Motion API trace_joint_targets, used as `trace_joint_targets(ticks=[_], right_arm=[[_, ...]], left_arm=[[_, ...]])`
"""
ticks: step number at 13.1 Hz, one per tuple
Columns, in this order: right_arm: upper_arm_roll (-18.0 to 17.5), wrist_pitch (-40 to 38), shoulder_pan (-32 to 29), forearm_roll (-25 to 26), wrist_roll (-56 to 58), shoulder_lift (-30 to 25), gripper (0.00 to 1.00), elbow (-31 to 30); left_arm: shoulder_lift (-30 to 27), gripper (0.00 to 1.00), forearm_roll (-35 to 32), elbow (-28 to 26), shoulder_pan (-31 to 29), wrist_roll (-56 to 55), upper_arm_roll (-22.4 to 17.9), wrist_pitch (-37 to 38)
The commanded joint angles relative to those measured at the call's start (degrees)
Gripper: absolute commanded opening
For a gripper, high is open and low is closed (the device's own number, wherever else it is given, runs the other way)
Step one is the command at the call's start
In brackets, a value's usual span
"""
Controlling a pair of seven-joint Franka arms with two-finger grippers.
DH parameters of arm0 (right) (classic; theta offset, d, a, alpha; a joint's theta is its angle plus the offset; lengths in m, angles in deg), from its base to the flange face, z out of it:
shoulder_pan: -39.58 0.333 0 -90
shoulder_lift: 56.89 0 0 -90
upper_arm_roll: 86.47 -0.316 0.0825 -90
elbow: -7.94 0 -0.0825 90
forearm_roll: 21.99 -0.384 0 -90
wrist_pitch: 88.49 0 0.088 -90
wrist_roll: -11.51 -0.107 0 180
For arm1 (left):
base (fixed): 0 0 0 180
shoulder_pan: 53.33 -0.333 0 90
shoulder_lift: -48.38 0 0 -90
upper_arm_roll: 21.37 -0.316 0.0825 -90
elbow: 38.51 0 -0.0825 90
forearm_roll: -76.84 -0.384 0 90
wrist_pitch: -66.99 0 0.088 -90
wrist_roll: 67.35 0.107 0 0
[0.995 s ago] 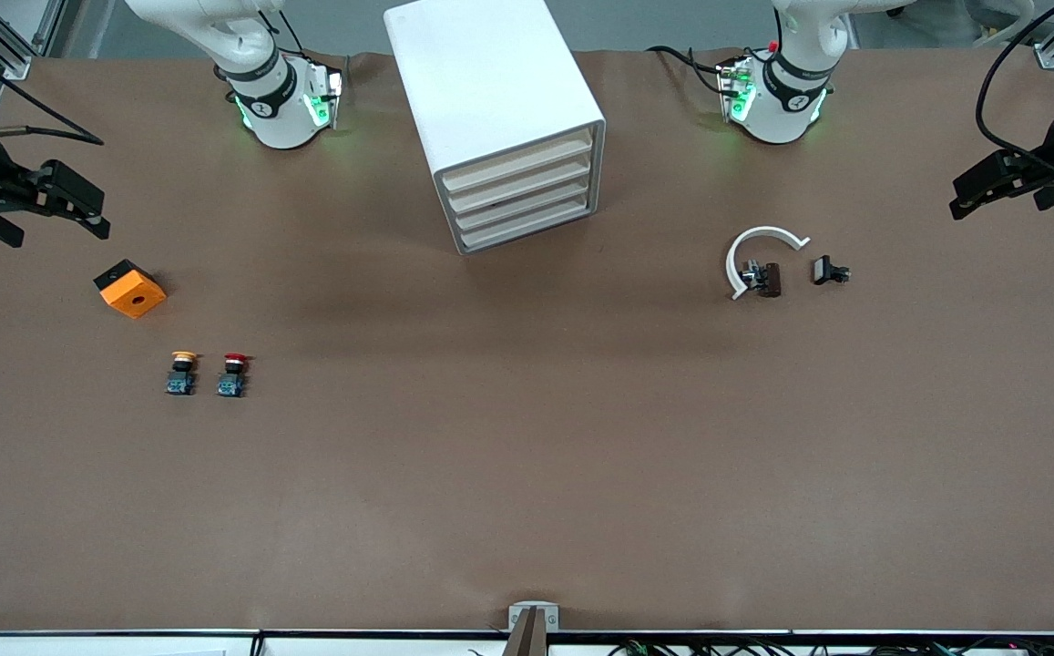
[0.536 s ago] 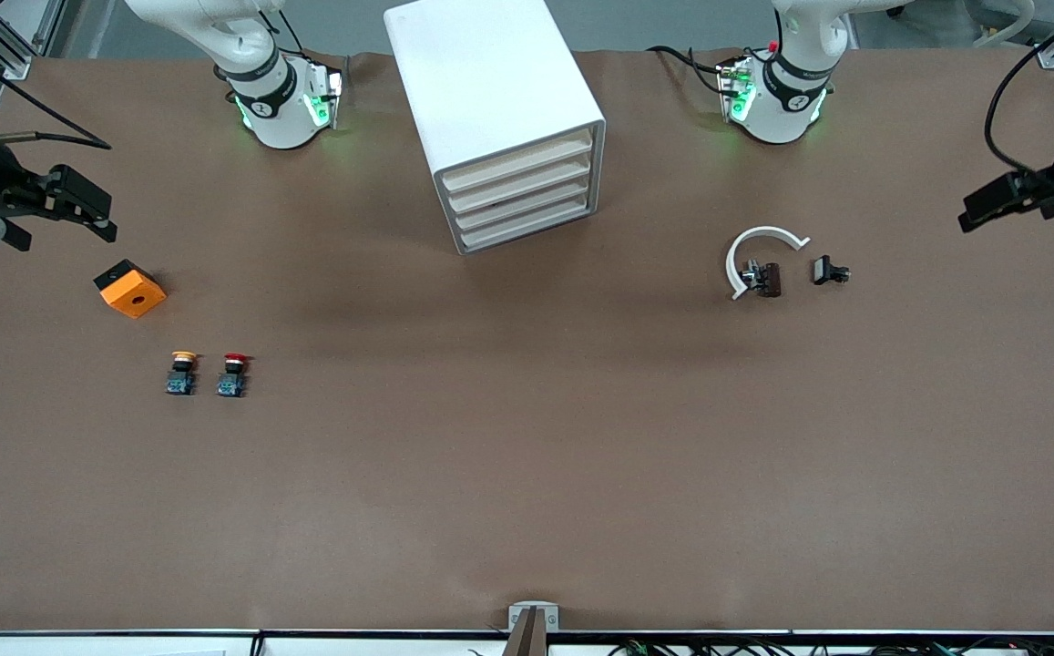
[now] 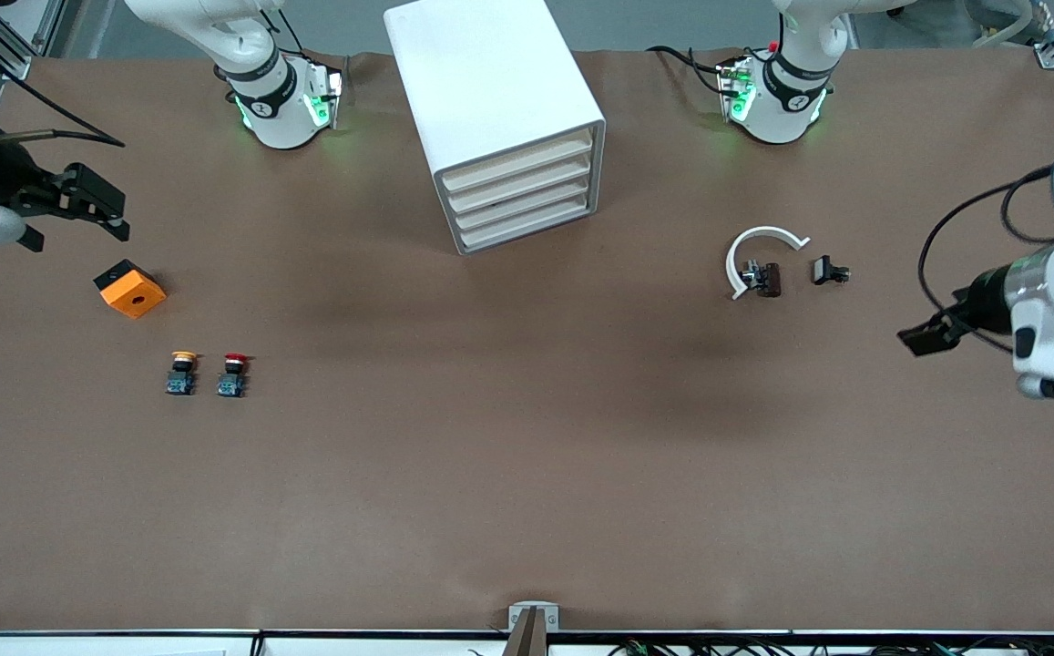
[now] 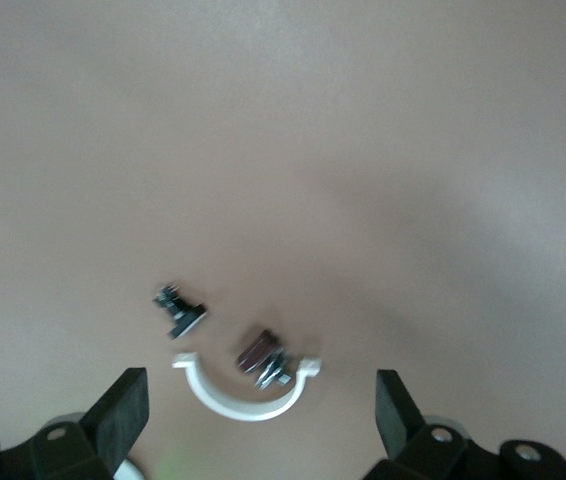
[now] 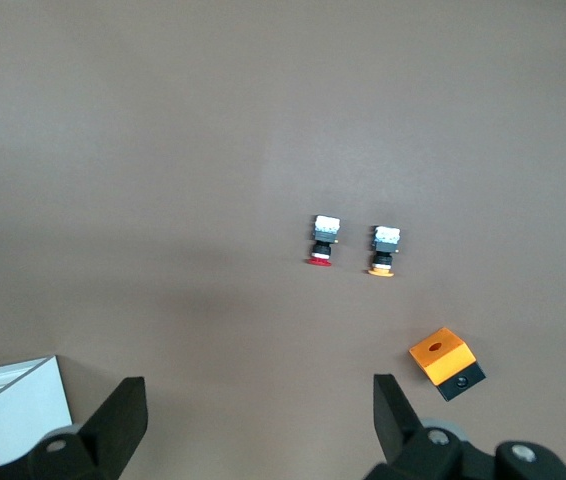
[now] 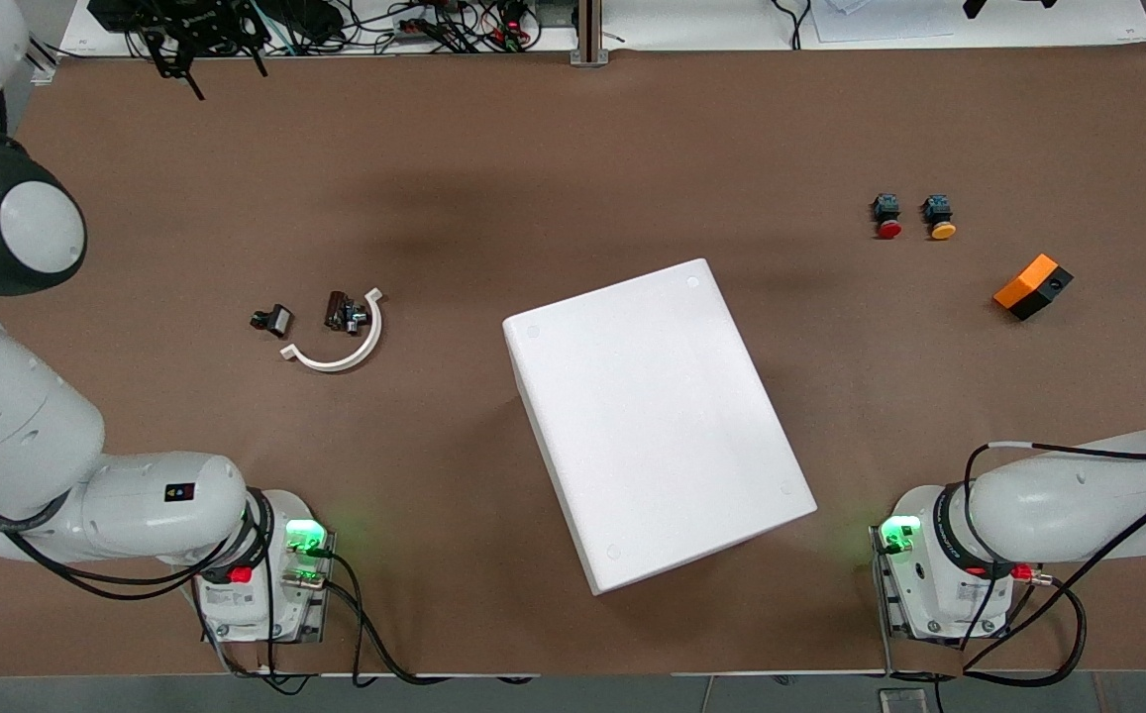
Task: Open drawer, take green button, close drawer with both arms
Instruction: 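Move the left gripper and the right gripper toward the white cabinet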
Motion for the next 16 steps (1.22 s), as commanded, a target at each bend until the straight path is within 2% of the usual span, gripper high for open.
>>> trace_joint_targets(ticks=[1, 5, 8, 11, 14, 16], right_arm=[[0.2, -0.6, 2.5, 0.7, 0.0, 0.9, 1.0, 1.4], [0.2, -0.6, 5.5, 0.7, 0.0, 1.5, 1.0, 1.4], [0.2, -0.1, 8.5, 0.9, 0.0, 2.6, 1.0, 1.5], [0.2, 1.4, 12.1, 0.7, 0.1, 4.4, 1.0, 3.5], [0.2, 1.5, 13.5, 0.6, 0.5, 5.7, 1.0, 3.8], [0.2, 1.5, 14.4, 0.7, -0.1, 6.5, 1.0, 4.0]], left_arm=[[6.1, 1.0, -0.2, 2.6, 2.0, -9.0, 0.2, -3.3], [12.1, 1.0, 0.2, 2.5, 5.8, -20.8, 0.3, -3.6], [15.5, 1.0, 7.0, 2.5, 6.9, -27.2, 0.2, -3.3], [17.1, 1.0, 11.2, 2.5, 7.3, -34.3, 0.2, -3.3], [18.6, 1.0, 15.3, 2.5, 10.8, -45.0, 0.2, -3.2], [18.6, 1.0, 16.2, 2.4, 12.7, -46.6, 0.2, -2.3]])
